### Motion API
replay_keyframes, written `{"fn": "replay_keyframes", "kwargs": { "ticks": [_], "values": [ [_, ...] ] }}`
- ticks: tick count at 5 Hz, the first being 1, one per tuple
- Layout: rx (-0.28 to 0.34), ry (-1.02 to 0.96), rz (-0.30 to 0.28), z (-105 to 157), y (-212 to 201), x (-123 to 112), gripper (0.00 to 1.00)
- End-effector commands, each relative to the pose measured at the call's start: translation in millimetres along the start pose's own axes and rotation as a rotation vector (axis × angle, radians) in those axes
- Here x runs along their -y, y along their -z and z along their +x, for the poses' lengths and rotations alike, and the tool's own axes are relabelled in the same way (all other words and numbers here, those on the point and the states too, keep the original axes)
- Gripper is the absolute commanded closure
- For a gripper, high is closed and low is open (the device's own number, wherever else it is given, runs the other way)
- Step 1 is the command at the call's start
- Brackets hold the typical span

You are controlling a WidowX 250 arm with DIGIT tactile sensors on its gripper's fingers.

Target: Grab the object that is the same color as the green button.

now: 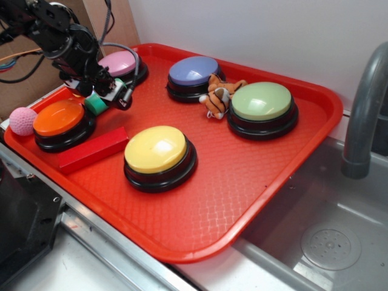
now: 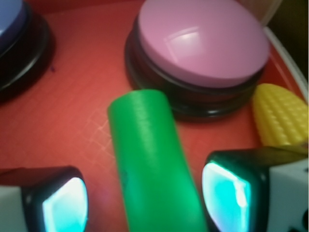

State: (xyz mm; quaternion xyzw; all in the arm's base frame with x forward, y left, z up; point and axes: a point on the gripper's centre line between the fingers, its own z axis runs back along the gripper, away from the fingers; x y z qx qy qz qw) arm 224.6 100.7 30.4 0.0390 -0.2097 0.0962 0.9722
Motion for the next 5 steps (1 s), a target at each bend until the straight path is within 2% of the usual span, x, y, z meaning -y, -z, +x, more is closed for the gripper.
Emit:
{"fn": "replay_keyframes", "kwargs": {
  "ticks": [1,2,3,4,5],
  "values": [
    [0.018,-0.023,0.044,0,2,-8,0.91],
    [-0.019,-0.027,0.025,1,2,-9,1.0],
    [-0.028,-0.037,0.039,1,-6,-6,1.0],
    [-0.061,-0.024,0.051,12,-39,7,1.0],
    [-0.063,0.011,0.022,28,-67,25,1.0]
  ]
}}
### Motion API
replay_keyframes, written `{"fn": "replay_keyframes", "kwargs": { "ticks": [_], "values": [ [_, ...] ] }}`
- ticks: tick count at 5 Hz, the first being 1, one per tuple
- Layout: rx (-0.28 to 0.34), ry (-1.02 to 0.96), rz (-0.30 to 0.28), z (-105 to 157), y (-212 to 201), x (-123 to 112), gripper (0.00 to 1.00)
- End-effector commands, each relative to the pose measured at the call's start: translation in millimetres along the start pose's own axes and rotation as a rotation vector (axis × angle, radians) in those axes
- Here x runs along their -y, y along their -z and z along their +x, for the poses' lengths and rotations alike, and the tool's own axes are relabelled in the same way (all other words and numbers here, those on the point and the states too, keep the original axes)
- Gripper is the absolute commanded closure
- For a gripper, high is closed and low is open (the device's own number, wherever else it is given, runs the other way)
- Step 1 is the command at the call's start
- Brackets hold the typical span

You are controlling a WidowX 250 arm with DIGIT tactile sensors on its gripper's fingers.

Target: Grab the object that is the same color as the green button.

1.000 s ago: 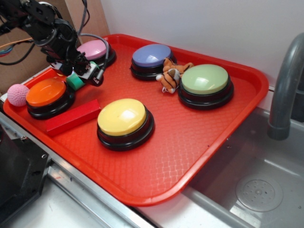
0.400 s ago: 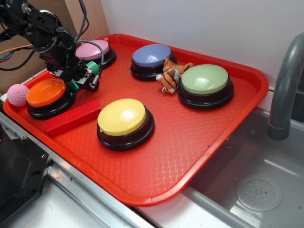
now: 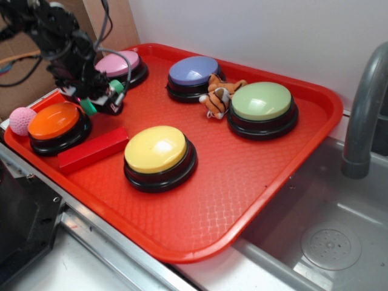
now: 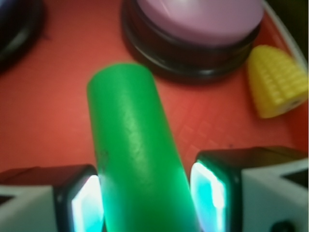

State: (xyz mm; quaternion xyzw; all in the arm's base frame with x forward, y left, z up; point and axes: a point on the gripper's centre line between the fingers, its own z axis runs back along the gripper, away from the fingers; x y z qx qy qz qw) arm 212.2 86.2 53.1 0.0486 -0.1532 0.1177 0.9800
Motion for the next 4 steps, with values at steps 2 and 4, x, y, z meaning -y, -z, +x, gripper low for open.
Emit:
{"fn": "replay_keyframes", "kwargs": {
  "ticks": [2,4],
  "values": [
    [-0.013,0.123,-0.16,28,-85,72,1.0],
    [-0.129,0.119,-0.153,22,-87,76,0.81]
  ]
}}
